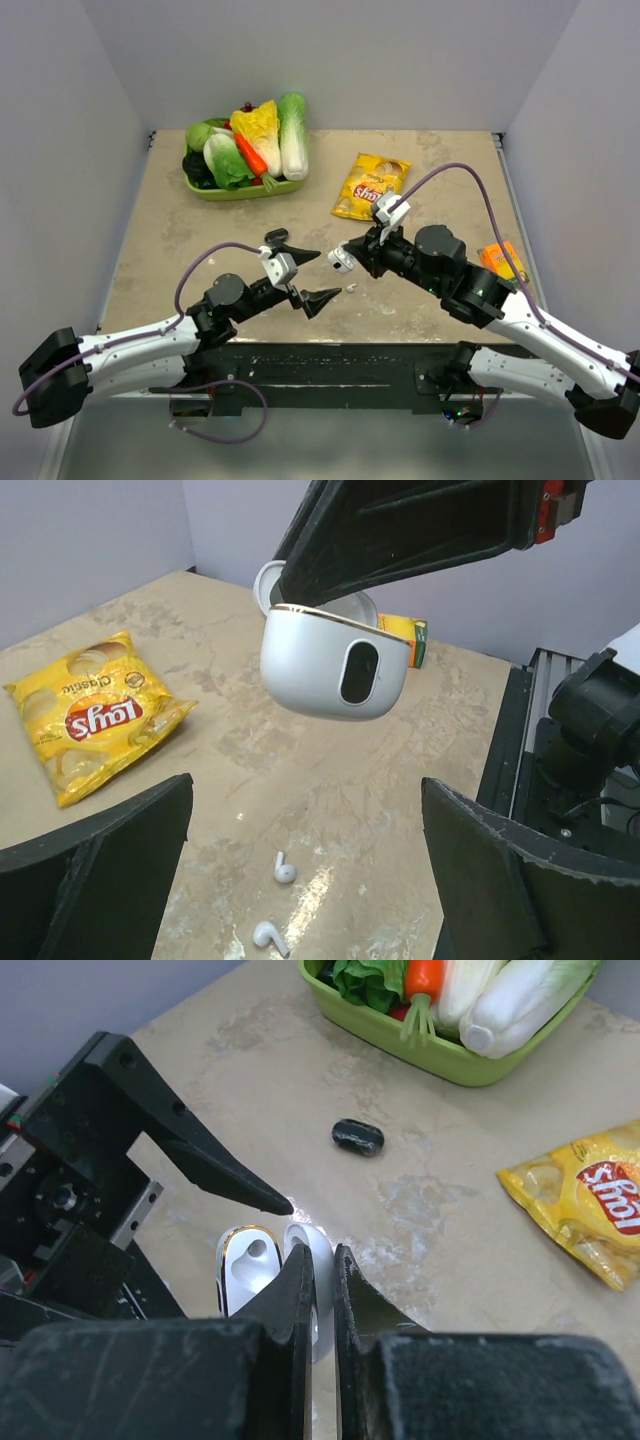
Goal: Insert the wireless bluetooth earbuds into the charging case
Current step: Pass from the left arm to the right, then pass from the right arm to the left
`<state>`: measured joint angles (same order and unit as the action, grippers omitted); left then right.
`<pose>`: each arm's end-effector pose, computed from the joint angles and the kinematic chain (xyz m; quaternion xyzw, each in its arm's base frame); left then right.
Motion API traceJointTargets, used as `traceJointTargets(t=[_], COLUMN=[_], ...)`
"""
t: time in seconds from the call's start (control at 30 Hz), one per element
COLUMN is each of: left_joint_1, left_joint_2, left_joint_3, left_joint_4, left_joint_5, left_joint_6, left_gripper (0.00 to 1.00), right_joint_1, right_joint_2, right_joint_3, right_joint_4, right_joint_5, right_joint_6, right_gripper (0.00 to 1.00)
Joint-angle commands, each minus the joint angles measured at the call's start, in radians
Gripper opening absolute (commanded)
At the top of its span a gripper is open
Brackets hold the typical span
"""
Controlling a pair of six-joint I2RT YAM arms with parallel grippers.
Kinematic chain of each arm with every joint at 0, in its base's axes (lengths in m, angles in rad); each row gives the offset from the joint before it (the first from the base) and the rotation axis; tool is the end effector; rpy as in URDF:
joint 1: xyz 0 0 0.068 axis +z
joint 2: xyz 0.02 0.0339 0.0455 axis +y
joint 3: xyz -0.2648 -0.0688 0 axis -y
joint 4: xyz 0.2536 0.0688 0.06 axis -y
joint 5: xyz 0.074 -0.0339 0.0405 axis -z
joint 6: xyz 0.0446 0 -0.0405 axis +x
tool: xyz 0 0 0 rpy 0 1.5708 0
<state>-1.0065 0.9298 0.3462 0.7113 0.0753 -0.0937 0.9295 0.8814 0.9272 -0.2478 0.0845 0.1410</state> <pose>0.1169 -0.1909 0.2512 0.3163 0.5801 -0.4134 0.6266 0.1335 0.1726 0.3656 -0.2727 0.7250 0.2940 0.5600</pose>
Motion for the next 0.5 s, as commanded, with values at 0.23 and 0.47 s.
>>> traceJointTargets(t=[0.23,0.47], left_joint_1=[0.121,0.157], left_joint_2=[-0.046,0.044], left_joint_3=[0.099,0.113], left_joint_4=[-0.018,0.062], left_joint_5=[0.329,0.538], left_joint_6=[-0.121,-0.159], left_gripper=[0.98,0.81], right_joint_1=[0.121,0.131], right_joint_2=[-0.024,-0.055], right_joint_3=[0.079,0.081], right_joint_4=[-0.059,-0.088], right_joint_5=[-0.025,-0.054], right_joint_6=[-0.224,-0.216], right_gripper=[0.00,0.00])
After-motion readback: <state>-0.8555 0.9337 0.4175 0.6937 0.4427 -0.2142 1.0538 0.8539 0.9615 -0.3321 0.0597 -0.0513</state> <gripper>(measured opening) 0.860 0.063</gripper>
